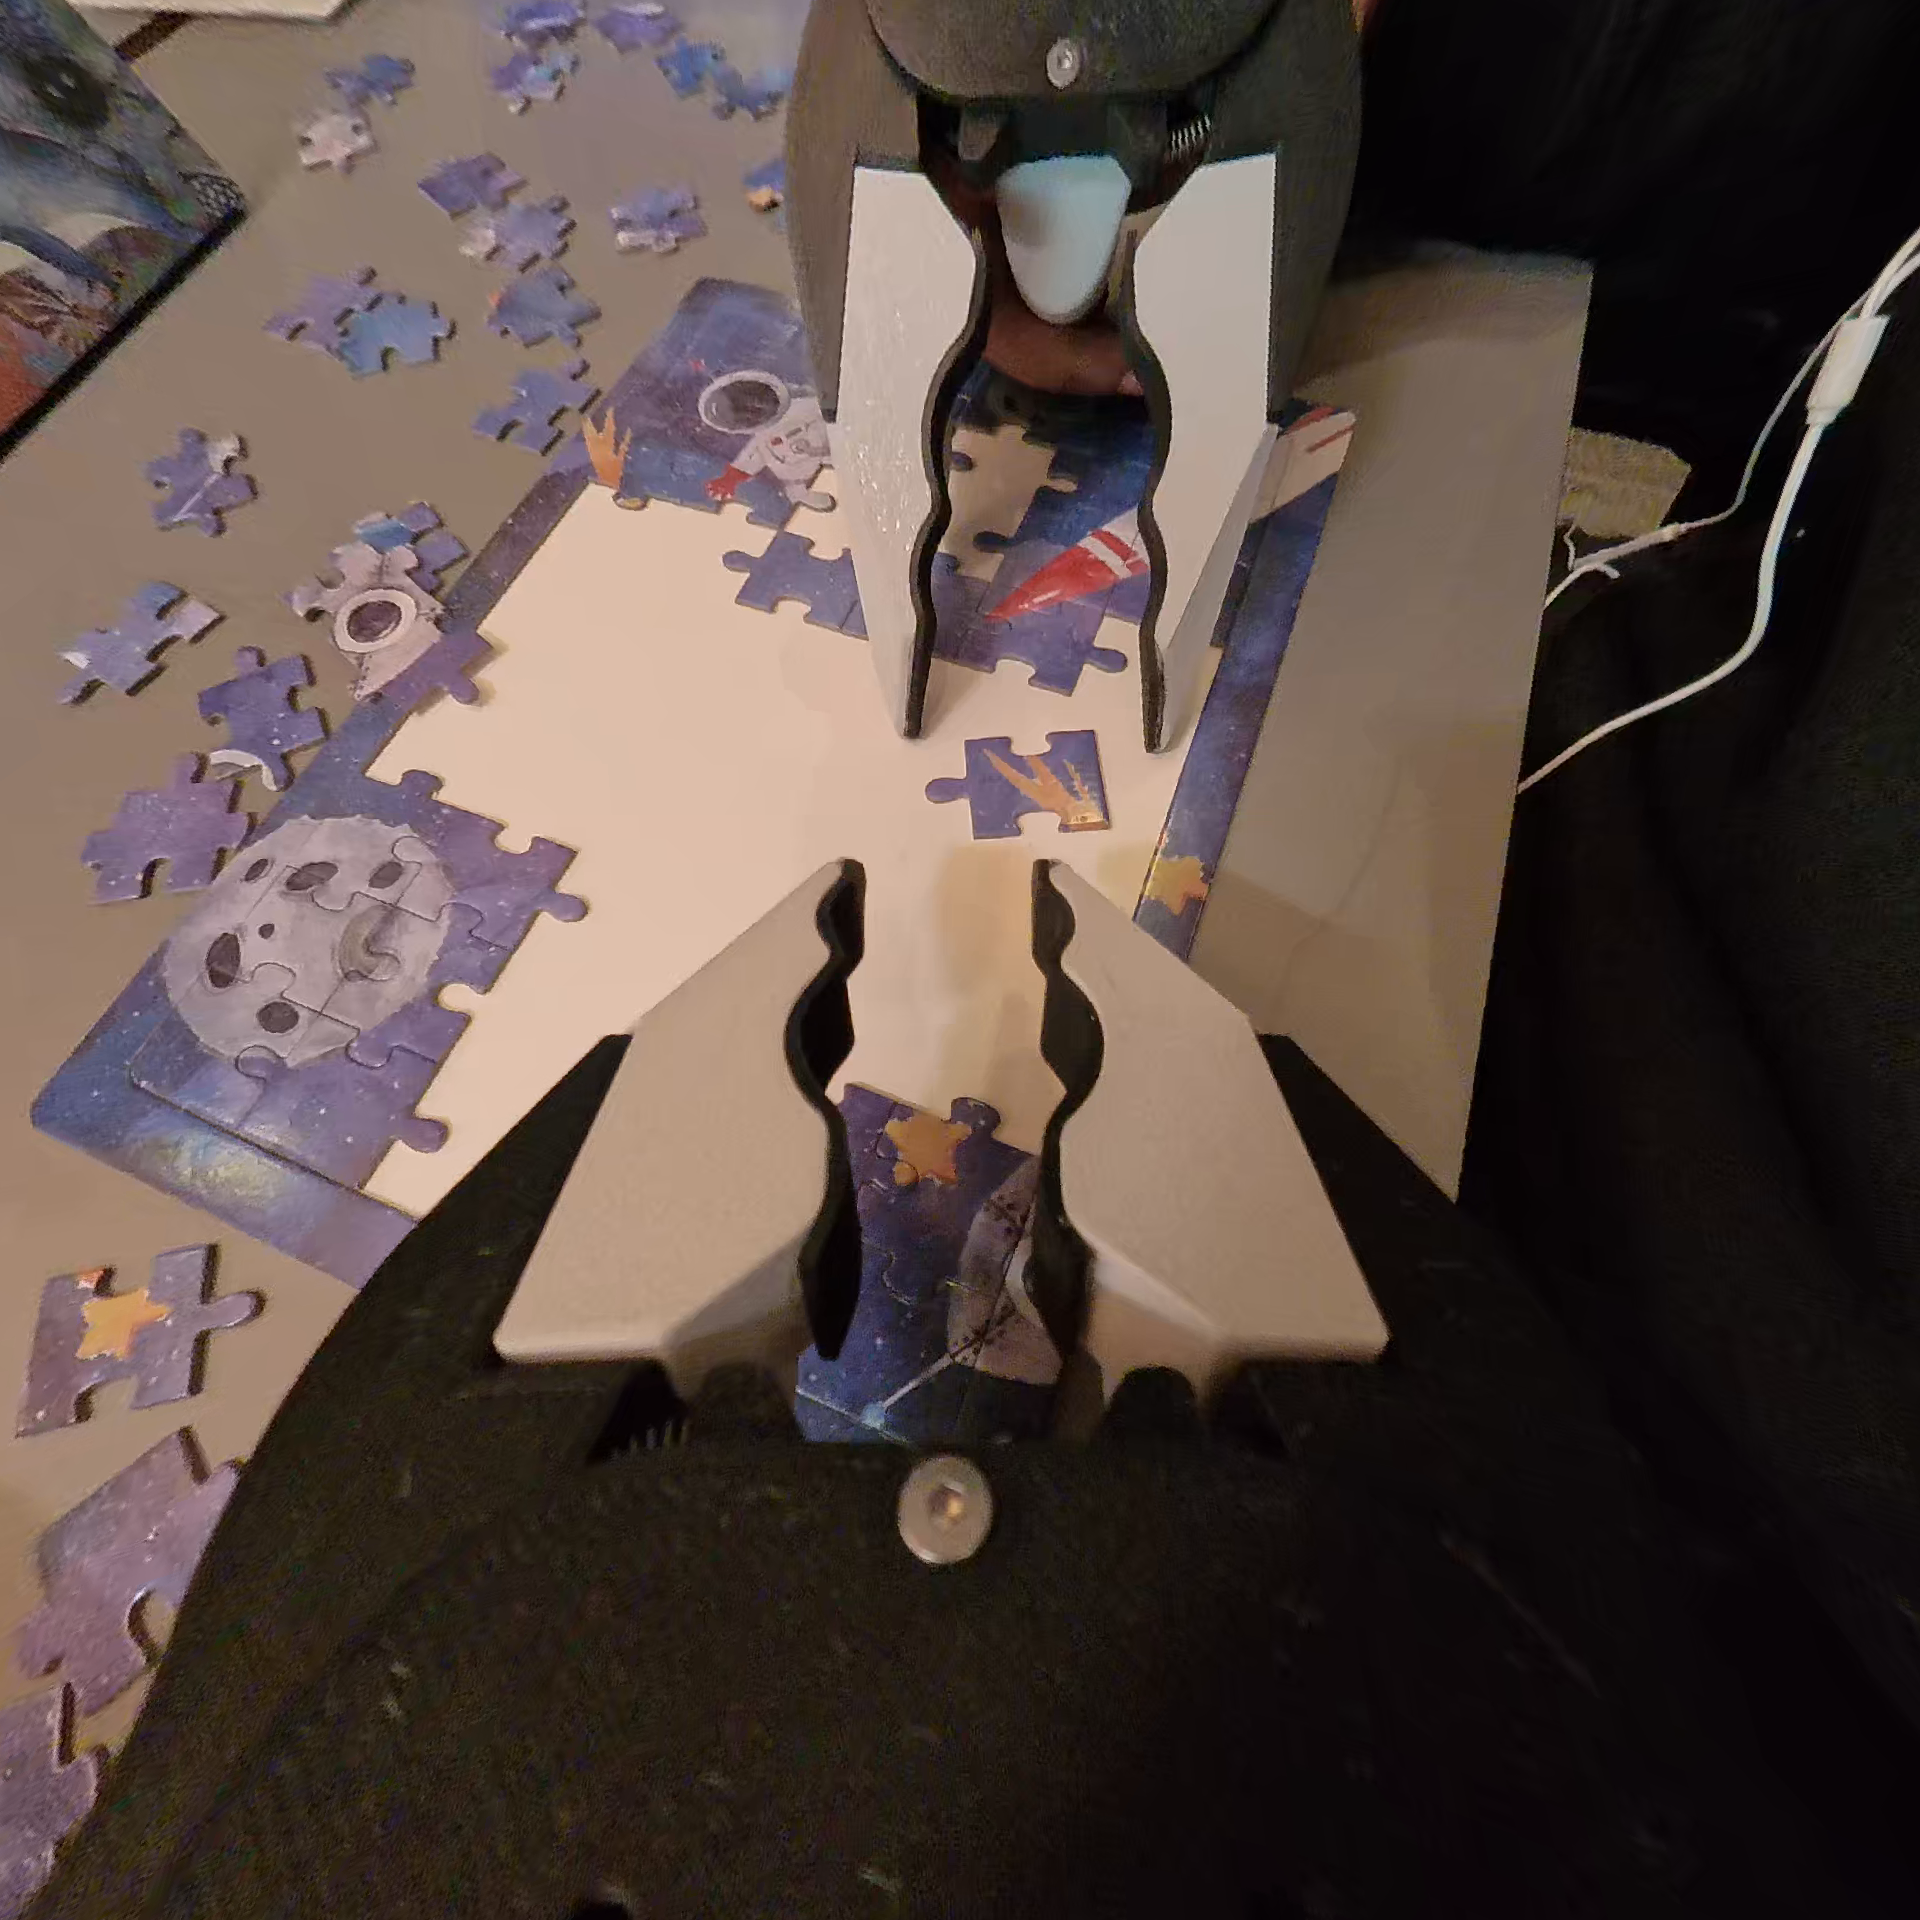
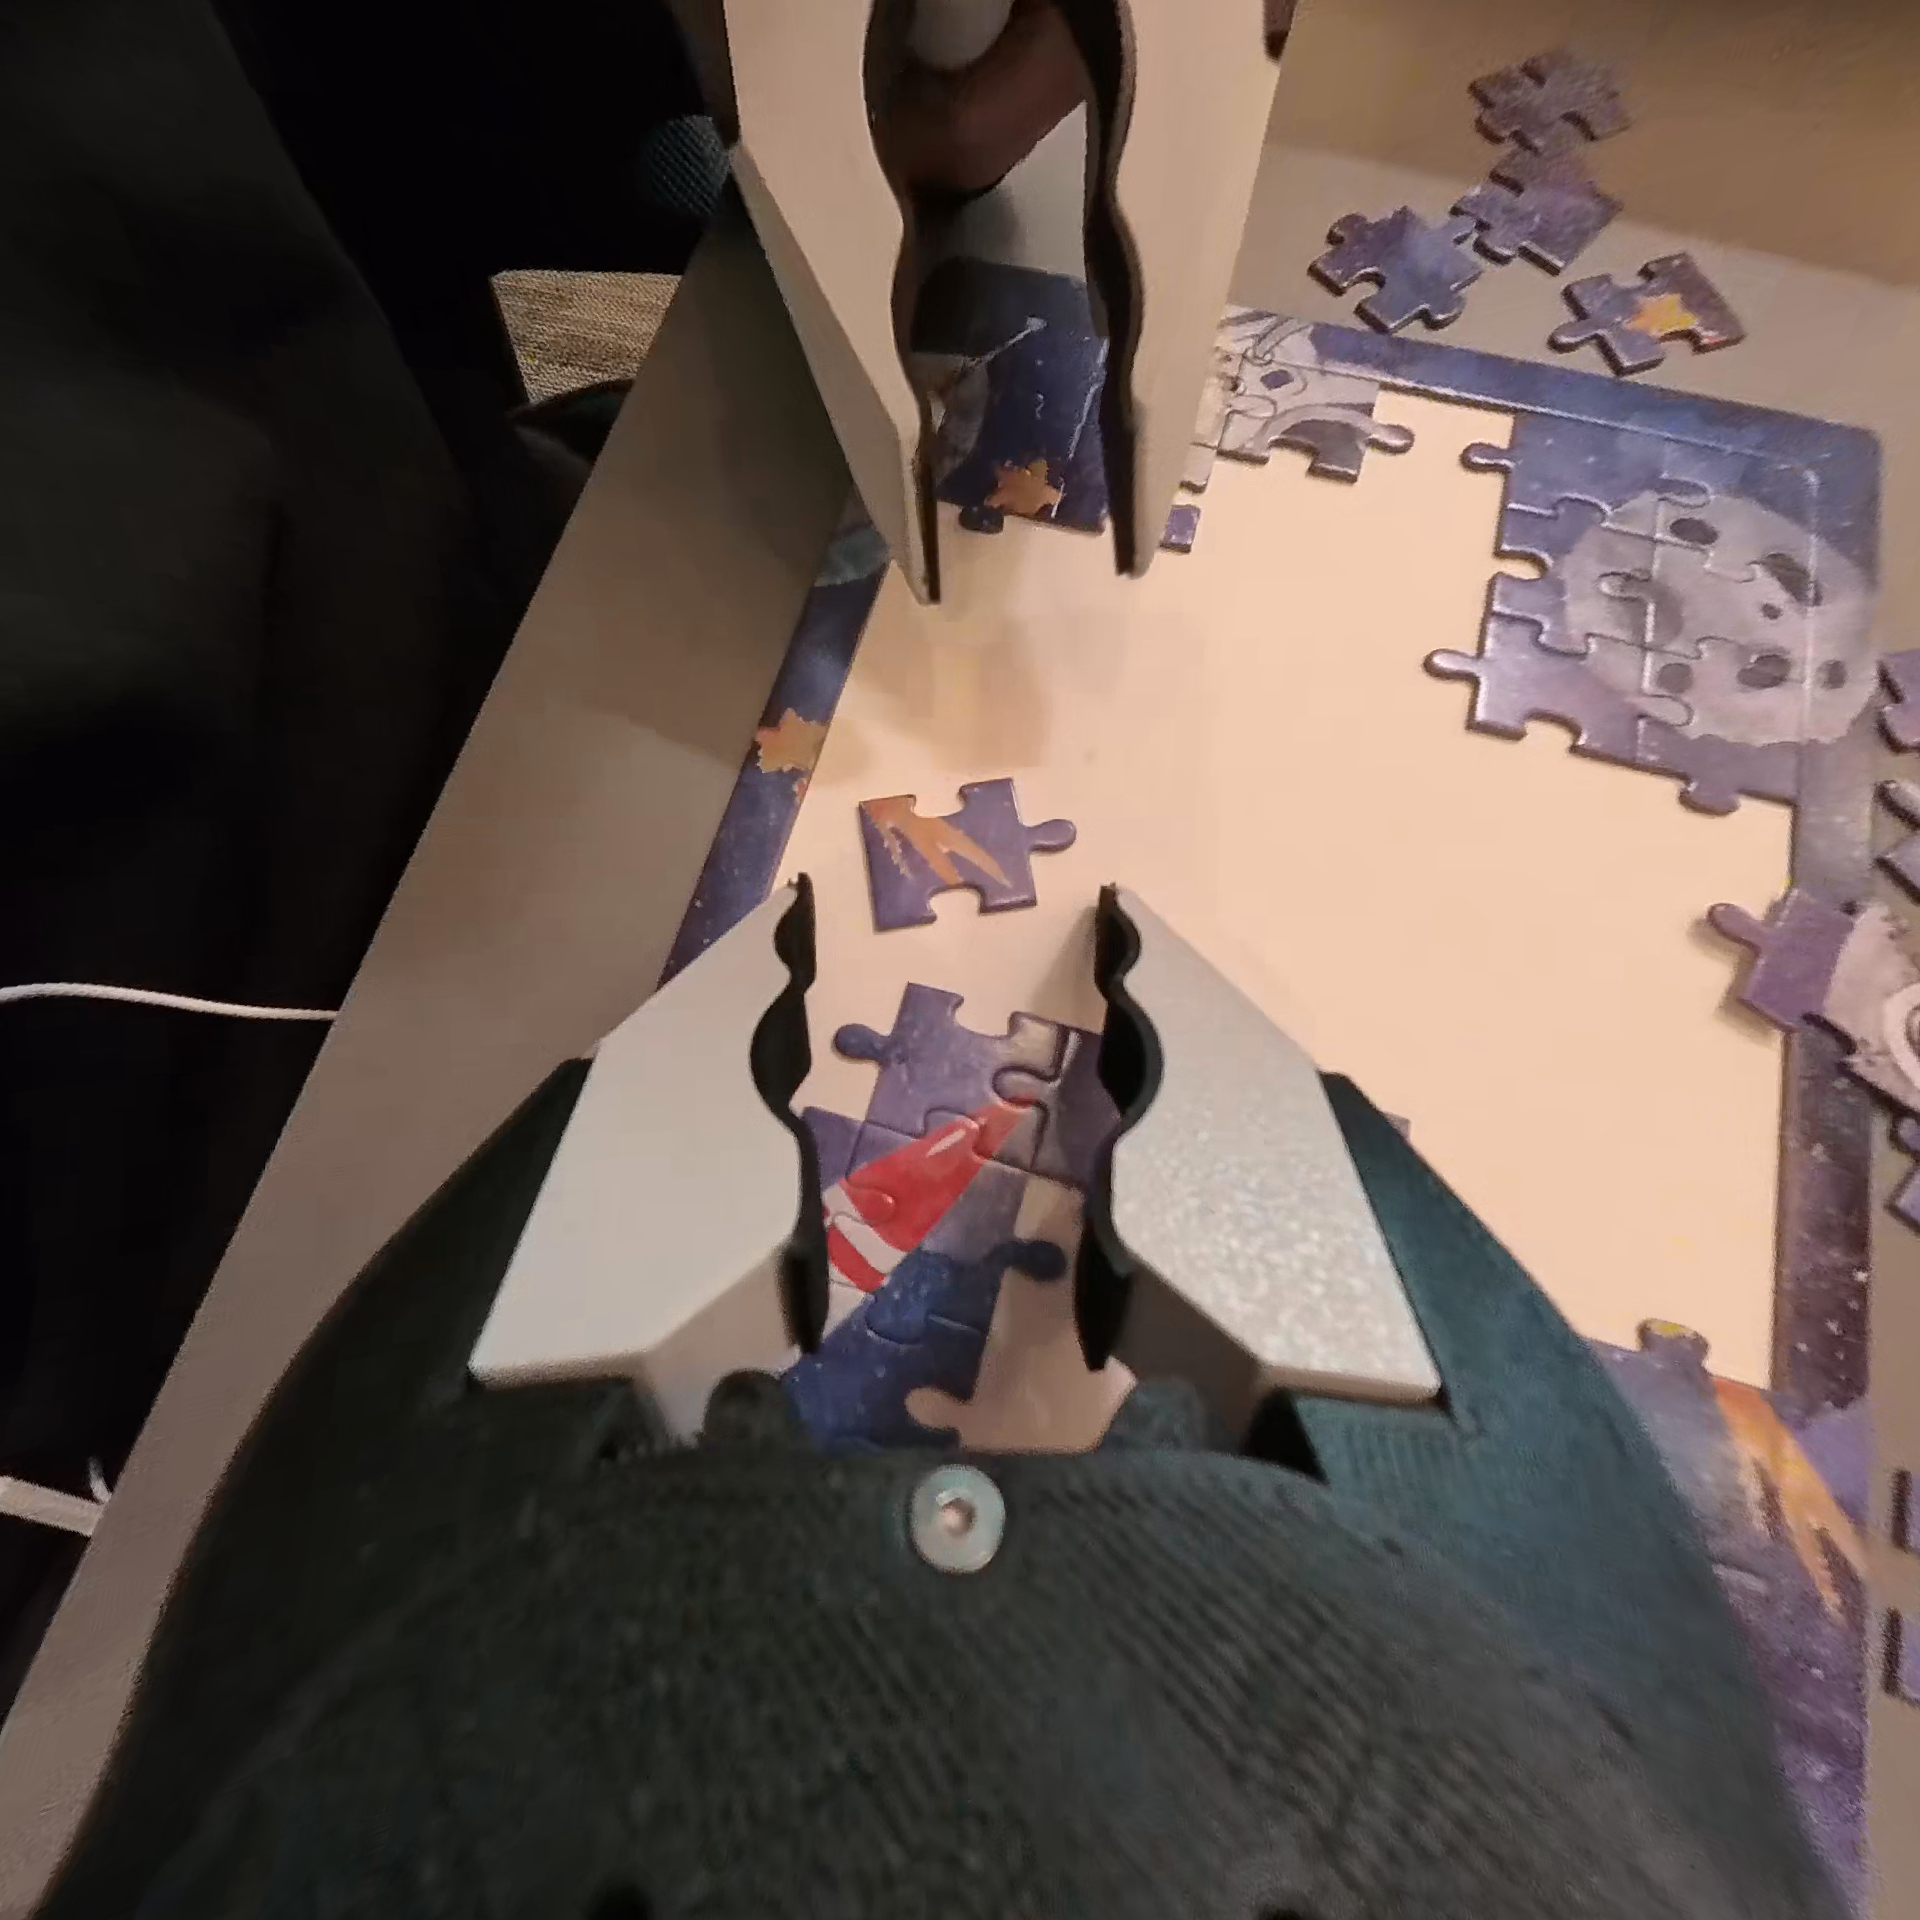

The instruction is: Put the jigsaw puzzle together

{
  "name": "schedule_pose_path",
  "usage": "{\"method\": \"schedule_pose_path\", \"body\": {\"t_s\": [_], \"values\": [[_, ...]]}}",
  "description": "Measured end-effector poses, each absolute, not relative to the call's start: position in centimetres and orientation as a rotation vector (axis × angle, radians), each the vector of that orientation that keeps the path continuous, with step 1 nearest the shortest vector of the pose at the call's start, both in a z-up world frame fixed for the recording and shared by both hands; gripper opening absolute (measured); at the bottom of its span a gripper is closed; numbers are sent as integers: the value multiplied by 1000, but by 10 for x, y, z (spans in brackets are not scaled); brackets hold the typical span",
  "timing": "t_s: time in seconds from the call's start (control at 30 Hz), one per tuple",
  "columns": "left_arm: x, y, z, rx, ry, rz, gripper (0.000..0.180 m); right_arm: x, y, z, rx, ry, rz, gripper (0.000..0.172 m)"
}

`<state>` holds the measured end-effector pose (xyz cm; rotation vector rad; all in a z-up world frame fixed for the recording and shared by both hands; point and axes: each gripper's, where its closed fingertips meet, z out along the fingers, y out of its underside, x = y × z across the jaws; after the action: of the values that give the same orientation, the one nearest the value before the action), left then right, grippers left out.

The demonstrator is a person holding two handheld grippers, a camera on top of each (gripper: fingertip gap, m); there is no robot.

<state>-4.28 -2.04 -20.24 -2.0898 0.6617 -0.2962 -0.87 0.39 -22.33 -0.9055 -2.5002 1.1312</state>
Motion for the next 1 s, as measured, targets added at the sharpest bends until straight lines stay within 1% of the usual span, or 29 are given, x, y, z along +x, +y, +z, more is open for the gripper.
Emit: {"method": "schedule_pose_path", "body": {"t_s": [0.37, 0.57, 0.8, 0.93, 1.0], "values": [[-39, -22, -211, -2143, 690, -341, 29, -5, -2, -223, -879, -2513, 1133, 56], [-25, -32, -217, -2127, 854, -314, 29, -3, -14, -210, -847, -2492, 1228, 62], [-22, -34, -224, -2161, 894, -316, 27, -2, -13, -225, -854, -2541, 1134, 69], [-22, -34, -225, -2168, 899, -314, 27, -1, -14, -226, -826, -2543, 1106, 68], [-22, -34, -225, -2169, 898, -315, 27, 2, -14, -226, -813, -2556, 1100, 65]]}}
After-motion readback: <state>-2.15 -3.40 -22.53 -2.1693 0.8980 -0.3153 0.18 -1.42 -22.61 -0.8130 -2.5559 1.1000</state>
